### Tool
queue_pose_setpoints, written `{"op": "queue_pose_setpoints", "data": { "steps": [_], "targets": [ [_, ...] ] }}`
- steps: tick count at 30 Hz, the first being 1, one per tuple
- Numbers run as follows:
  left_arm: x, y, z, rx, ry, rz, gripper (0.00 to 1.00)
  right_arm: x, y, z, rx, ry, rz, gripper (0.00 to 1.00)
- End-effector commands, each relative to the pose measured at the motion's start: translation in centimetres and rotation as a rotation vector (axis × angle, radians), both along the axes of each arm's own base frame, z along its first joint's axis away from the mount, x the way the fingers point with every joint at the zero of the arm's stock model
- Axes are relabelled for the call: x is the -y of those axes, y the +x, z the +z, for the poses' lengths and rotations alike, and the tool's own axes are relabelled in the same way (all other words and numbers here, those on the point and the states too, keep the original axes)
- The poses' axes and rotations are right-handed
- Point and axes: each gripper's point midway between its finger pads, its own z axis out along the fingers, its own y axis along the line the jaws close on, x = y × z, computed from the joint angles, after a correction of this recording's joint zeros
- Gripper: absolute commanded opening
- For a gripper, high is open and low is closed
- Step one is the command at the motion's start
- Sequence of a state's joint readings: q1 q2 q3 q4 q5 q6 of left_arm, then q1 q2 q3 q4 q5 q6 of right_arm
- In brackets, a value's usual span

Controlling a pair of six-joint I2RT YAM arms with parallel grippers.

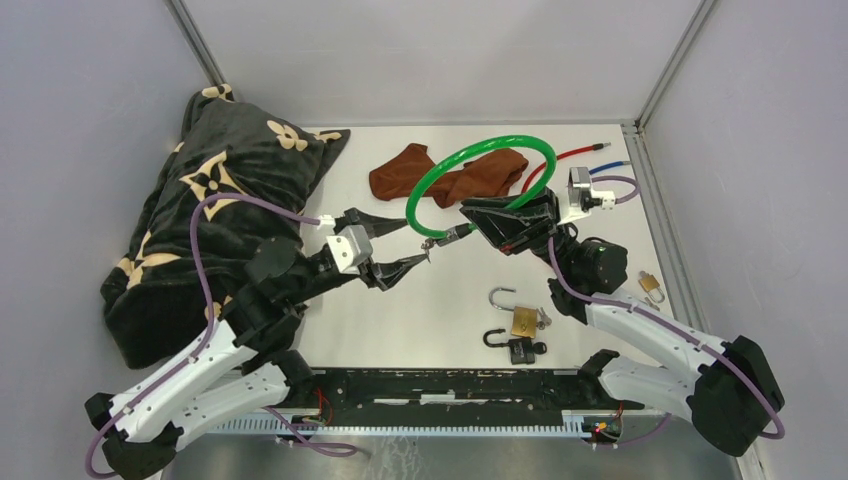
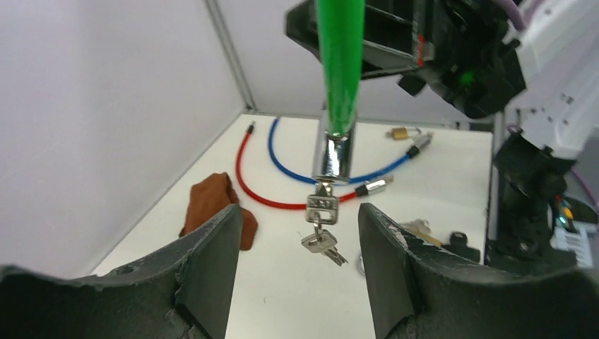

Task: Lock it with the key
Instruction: Lock the lock.

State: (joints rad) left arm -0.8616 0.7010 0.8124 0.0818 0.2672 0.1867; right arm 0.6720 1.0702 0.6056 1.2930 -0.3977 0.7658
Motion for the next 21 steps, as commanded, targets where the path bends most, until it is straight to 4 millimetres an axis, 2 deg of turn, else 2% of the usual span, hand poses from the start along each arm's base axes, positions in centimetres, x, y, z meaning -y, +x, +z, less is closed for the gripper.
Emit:
{"op": "queue_pose_setpoints", "data": {
  "steps": [1,3,6,9,11,12,15,21],
  "targets": [
    [1.2,-2.6,-1.5,-0.032,0.135,-0.177,0.67,0.8,-2.3,3.3,0.137,0.018,0.010,0.00],
    [1.6,-3.6,-1.7,-0.139,0.118,-0.241,0.67,0.8,-2.5,3.2,0.142,0.015,0.015,0.00],
    [1.9,-3.6,-1.4,-0.307,0.056,-0.282,0.65,0.9,-2.7,3.1,0.149,0.010,0.017,0.00],
    [1.4,-2.3,0.6,-0.406,-0.042,-0.330,0.63,0.9,-2.9,3.1,0.157,0.001,0.019,0.00],
    [0.7,-0.7,0.8,-0.496,-0.077,-0.357,0.61,1.0,-3.1,3.2,0.163,0.002,0.024,0.00],
    [0.5,-0.5,0.6,-0.533,-0.079,-0.403,0.61,1.0,-3.2,3.2,0.167,0.001,0.026,0.00],
    [0.5,-1.6,0.7,-0.515,-0.065,-0.531,0.61,1.1,-3.3,3.1,0.169,-0.004,0.019,0.00],
    [1.4,-3.1,-0.3,-0.504,-0.028,-0.618,0.65,1.1,-2.9,3.0,0.162,-0.005,0.000,0.00]
  ]
}}
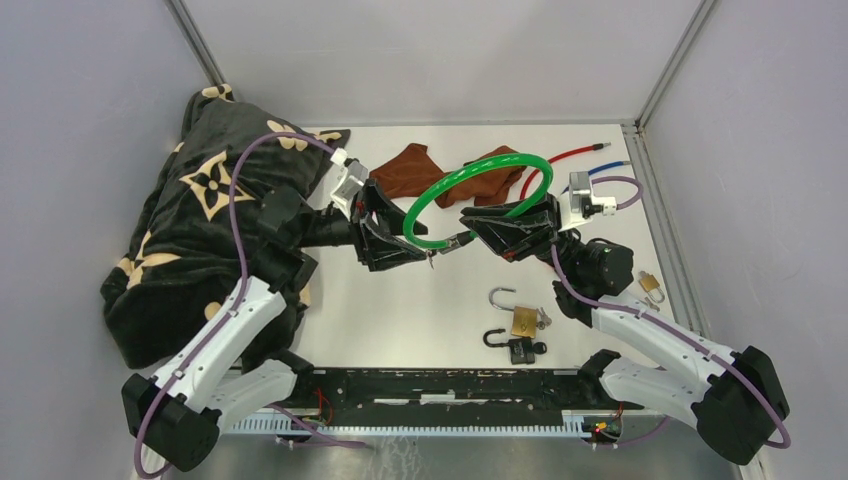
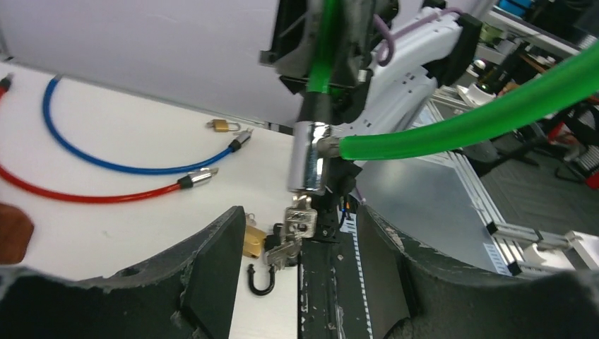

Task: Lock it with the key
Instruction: Lock the lock.

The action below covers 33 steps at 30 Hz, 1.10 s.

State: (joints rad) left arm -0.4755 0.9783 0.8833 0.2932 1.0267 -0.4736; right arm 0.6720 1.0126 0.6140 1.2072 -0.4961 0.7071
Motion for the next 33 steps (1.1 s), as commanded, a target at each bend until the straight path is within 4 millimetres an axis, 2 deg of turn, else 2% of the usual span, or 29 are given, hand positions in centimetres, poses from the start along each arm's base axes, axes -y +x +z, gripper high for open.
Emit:
{"op": "queue_pose_setpoints", "data": {
  "steps": [1,8,14,18,22,29,33],
  "targets": [
    [0.3,-3.4,1.0,0.035,-0.029,-0.177,0.65,1.3,-1.1,3.3,0.091,0.079,-0.022,0.00],
    [1.4,-2.0,-0.6,-0.039,-0.019,-0.133,0.62,1.3,-1.3,3.4,0.095,0.086,-0.010,0.00],
    [1.7,-1.0,-0.9,-0.065,-0.020,-0.101,0.64,1.4,-1.6,3.7,0.105,0.090,-0.004,0.00],
    [1.8,-1.5,-0.8,-0.048,-0.021,-0.118,0.57,1.4,-1.5,3.7,0.103,0.091,-0.007,0.00],
    [1.8,-3.5,-0.3,0.011,-0.031,-0.205,0.54,1.3,-1.3,3.6,0.094,0.095,-0.007,0.00],
    [1.6,-4.4,-0.4,0.038,-0.022,-0.260,0.27,1.4,-1.2,3.7,0.089,0.102,-0.007,0.00],
    [1.6,-4.3,-0.5,0.038,-0.020,-0.253,0.07,1.3,-1.1,3.7,0.088,0.099,-0.009,0.00]
  ]
}}
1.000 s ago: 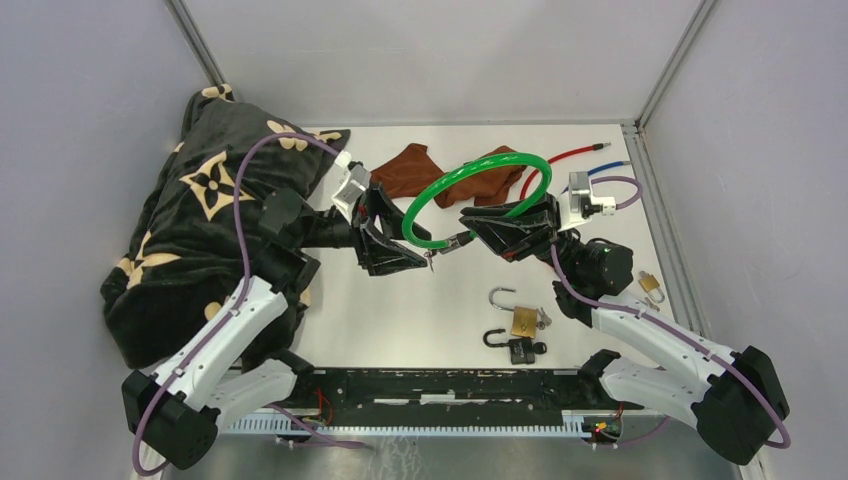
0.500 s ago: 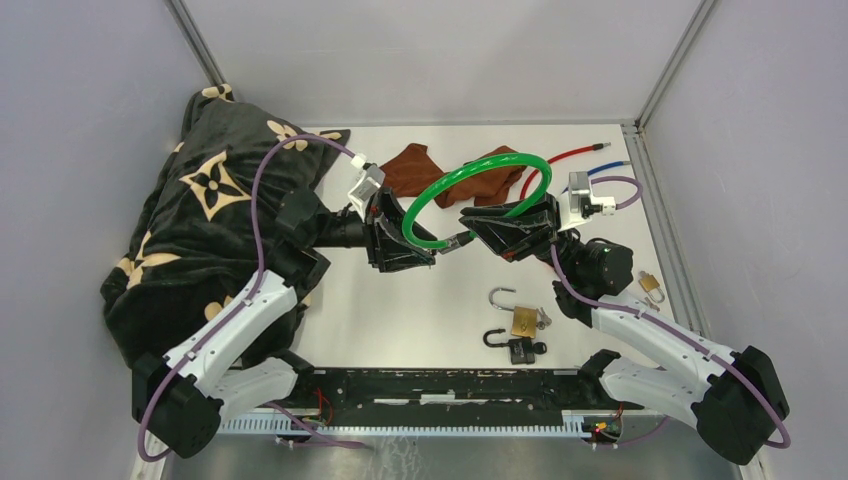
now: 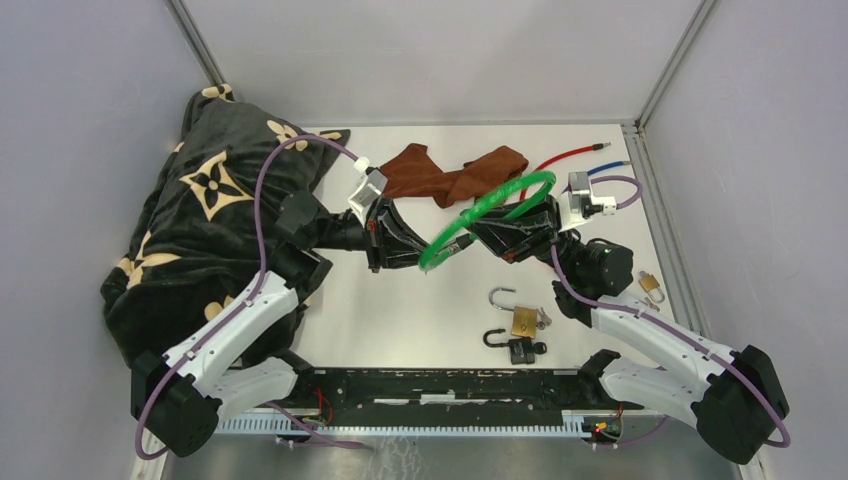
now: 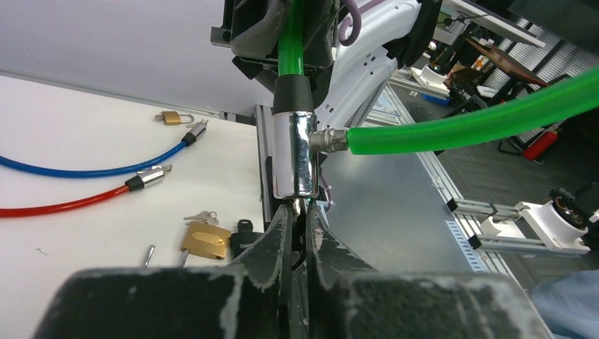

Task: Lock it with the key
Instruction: Lock the lock.

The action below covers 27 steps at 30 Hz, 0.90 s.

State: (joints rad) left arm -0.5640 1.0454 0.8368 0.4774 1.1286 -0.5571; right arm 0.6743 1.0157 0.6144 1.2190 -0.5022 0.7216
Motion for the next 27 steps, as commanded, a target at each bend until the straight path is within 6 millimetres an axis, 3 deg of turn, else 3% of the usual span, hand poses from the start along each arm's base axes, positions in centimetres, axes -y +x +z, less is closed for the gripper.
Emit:
{"op": "queue_pose_setpoints", "data": {
  "steps": [1,3,6,12,18,22,27],
  "targets": [
    [-0.4,-1.3,0.7,0.050,-0.015,-0.048,0.05,1.4,-0.8,3.6,0.085,0.095,-0.027,0.00],
    [-0.3,-0.7,0.7,0.058,-0.016,-0.008,0.02,1.5,-0.6,3.5,0.074,0.095,-0.039,0.00],
    [-0.1,2.2,0.2,0.100,-0.004,0.166,0.02,1.6,0.5,3.1,0.025,0.096,-0.076,0.00],
    [-0.7,7.2,-0.4,0.239,0.046,0.471,0.02,1.6,5.2,0.2,-0.283,0.110,-0.201,0.00],
    [-0.2,8.7,-0.3,0.453,0.091,0.613,0.02,1.0,8.8,-3.5,-0.558,0.092,-0.267,0.00],
    [-0.3,9.9,-0.6,0.595,0.134,0.669,0.02,-0.3,9.8,-4.8,-0.652,0.047,-0.254,0.00],
    [-0.5,9.6,-0.6,0.710,0.133,0.663,0.02,-0.3,10.6,-5.9,-0.691,0.031,-0.289,0.00]
  ]
}}
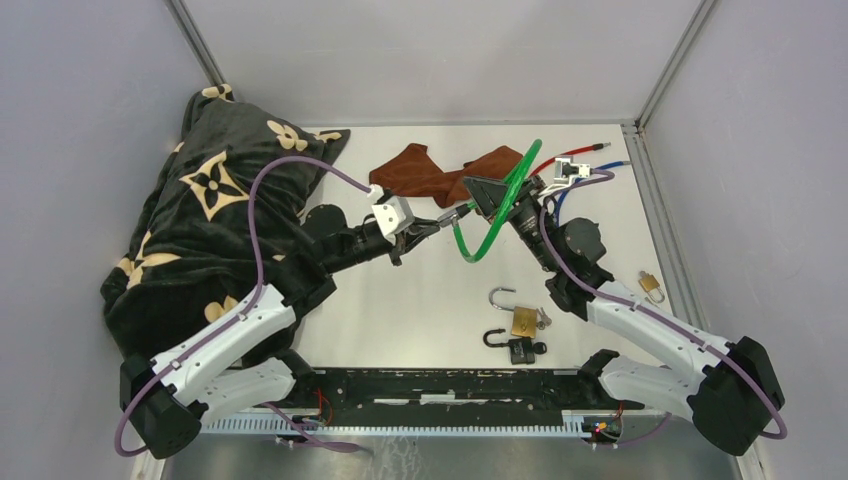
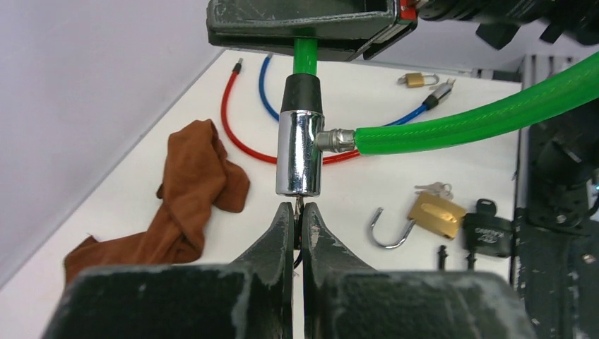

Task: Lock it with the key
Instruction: Lock the lock.

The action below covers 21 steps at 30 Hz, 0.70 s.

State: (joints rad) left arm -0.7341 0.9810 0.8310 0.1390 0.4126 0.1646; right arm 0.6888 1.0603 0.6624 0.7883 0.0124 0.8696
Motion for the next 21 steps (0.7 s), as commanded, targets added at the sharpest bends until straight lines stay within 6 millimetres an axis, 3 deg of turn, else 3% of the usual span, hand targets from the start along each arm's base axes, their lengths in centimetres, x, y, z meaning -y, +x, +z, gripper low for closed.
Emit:
{"op": "queue_pose_setpoints", "data": {
  "steps": [1,6,10,15,18,21],
  "targets": [
    [-0.6,1.0,3.2,0.274,0.004,0.054,0.02,-1.0,-0.3,0.0,-0.078,0.018,0.037,0.00],
    [-0.2,-0.2,2.8,0.171,-0.029,0.006,0.05,-1.0,-0.2,0.0,-0.080,0.010,0.030,0.00],
    [-0.3,-1.1,2.2,0.131,-0.015,-0.024,0.36,-0.4,-0.2,0.1,-0.082,0.007,0.004,0.00],
    [-1.7,-0.6,2.6,0.270,0.052,0.027,0.59,0.4,-0.2,0.4,-0.077,0.002,-0.032,0.00],
    [-2.5,-1.8,2.4,0.388,0.109,-0.016,0.64,0.9,-0.3,0.6,-0.070,0.013,-0.048,0.00],
    [-2.8,-3.4,1.2,0.428,0.130,-0.074,0.62,1.2,-0.3,0.8,-0.070,0.027,-0.058,0.00]
  ]
}}
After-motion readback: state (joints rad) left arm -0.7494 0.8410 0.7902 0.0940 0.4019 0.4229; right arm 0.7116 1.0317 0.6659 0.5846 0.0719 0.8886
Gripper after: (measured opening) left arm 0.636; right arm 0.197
